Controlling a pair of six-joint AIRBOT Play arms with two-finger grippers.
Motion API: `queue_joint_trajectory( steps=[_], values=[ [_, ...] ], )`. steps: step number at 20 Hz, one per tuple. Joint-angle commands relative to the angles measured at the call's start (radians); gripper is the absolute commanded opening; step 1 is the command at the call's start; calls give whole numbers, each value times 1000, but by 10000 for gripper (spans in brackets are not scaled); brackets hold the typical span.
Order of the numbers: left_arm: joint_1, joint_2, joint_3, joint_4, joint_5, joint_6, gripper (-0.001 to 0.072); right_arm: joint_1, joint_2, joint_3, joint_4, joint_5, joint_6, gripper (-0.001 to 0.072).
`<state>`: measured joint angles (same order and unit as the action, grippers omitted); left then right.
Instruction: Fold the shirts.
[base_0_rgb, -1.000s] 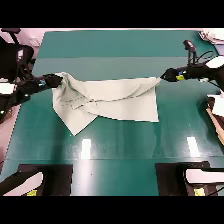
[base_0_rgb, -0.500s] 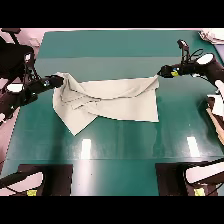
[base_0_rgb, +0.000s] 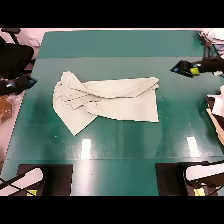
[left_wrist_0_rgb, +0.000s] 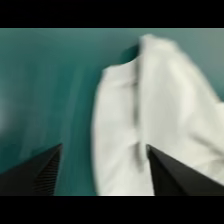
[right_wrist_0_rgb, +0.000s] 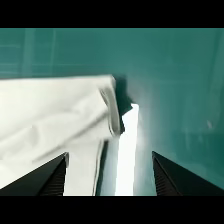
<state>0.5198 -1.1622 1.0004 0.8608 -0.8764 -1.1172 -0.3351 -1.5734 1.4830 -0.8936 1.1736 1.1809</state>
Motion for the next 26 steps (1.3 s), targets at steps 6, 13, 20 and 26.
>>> queue_joint_trajectory(
  steps=[6,13,20,26],
  values=[
    [82,-36,-148,-26,-266,0,718,-92,225,-393,5,-3,41,590],
    [18,-254,-180,-255,-175,132,717,-50,298,-517,11,-42,-4,589],
    [18,-325,-181,-295,-126,230,699,-48,368,-517,10,-43,-5,589],
    [18,-370,-181,-322,-111,237,699,-48,430,-517,10,-79,-5,588]
  ],
)
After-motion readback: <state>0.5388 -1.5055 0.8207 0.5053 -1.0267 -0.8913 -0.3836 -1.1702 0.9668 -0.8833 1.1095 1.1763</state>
